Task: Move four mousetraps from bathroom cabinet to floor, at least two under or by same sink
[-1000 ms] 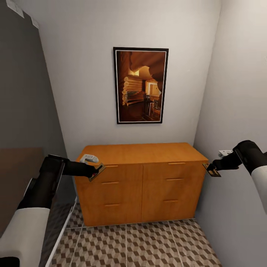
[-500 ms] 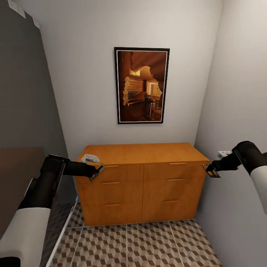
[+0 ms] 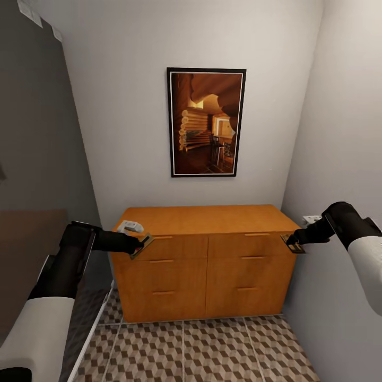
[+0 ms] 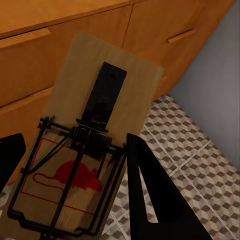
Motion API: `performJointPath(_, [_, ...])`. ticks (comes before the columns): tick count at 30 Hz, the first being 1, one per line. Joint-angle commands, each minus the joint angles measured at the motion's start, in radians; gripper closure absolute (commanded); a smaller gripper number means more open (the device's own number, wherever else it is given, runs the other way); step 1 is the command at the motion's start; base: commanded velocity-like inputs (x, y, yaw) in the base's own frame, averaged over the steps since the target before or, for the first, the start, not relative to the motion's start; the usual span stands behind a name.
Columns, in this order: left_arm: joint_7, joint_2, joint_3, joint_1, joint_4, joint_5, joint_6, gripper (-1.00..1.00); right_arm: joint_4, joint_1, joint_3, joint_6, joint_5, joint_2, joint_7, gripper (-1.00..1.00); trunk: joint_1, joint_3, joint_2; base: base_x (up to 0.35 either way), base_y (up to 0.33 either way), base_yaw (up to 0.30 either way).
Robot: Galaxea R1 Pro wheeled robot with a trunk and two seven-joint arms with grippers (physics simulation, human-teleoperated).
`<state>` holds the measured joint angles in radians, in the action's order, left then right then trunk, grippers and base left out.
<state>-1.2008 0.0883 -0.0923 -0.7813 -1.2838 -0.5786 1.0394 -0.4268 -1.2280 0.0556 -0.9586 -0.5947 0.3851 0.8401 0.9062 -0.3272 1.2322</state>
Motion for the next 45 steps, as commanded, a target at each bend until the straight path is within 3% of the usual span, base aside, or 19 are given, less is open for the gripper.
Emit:
performJointPath(1, [-0.014,0.0,-0.001,-0.001,-0.001,-0.009,0.008,1.0,-0.001,-0.001,0.006,-0.004,-0.009,-0.005,0.006,1.0,0.0,-0.001,0.001,-0.06,-0.057,0.001])
performJointPath(19, [-0.014,-0.001,-0.001,-0.001,0.003,-0.008,0.008,1.0,0.001,-0.001,0.004,-0.004,-0.01,-0.016,-0.019,1.0,0.0,-0.001,0.001,-0.233,-0.204,0.0])
performJointPath(23, [-0.011,-0.001,-0.002,-0.001,0.02,-0.01,0.008,1.0,0.013,0.0,0.004,0.015,-0.007,-0.039,-0.029,1.0,0.0,-0.001,0.001,-0.253,-0.221,0.0])
performJointPath(30, [0.038,0.0,-0.004,-0.001,0.163,-0.029,-0.008,1.0,0.085,0.034,0.009,0.101,0.003,-0.149,-0.07,1.0,0.0,-0.001,0.001,-0.247,-0.215,0.0])
performJointPath(32, [0.09,0.001,-0.008,-0.001,0.248,-0.026,-0.018,1.0,0.101,0.072,0.012,0.135,0.005,-0.204,-0.117,1.0,0.0,-0.001,0.001,-0.119,-0.105,0.0])
performJointPath(33, [0.133,0.001,-0.011,-0.001,0.307,-0.023,-0.056,1.0,0.108,0.104,0.022,0.171,0.013,-0.261,-0.201,1.0,0.0,-0.001,0.001,-0.038,-0.033,0.0])
performJointPath(35, [0.15,0.001,-0.016,-0.001,0.335,-0.022,-0.09,1.0,0.112,0.12,0.044,0.206,0.038,-0.301,-0.29,1.0,0.0,-0.001,0.001,-0.025,-0.022,0.0])
performJointPath(37, [0.157,0.001,-0.026,-0.001,0.354,-0.022,-0.106,1.0,0.116,0.13,0.06,0.237,0.061,-0.327,-0.357,1.0,0.0,-0.001,0.001,-0.014,-0.012,0.0])
performJointPath(38, [0.163,0.0,-0.043,-0.001,0.375,-0.022,-0.118,1.0,0.122,0.142,0.071,0.272,0.086,-0.353,-0.427,1.0,0.0,-0.001,0.001,-0.008,-0.007,0.0])
performJointPath(41, [0.186,0.0,-0.082,-0.001,0.414,-0.022,-0.133,1.0,0.14,0.163,0.082,0.338,0.119,-0.393,-0.547,1.0,0.0,-0.001,0.001,-0.005,-0.005,0.0])
performJointPath(42, [0.214,0.0,-0.111,-0.001,0.445,-0.022,-0.152,1.0,0.157,0.176,0.086,0.384,0.136,-0.416,-0.623,1.0,0.0,-0.001,0.001,-0.003,-0.002,0.0])
performJointPath(45, [0.308,-0.002,-0.174,-0.001,0.533,-0.02,-0.242,1.0,0.209,0.195,0.09,0.486,0.158,-0.445,-0.74,1.0,0.0,-0.001,0.001,-0.002,-0.001,0.0])
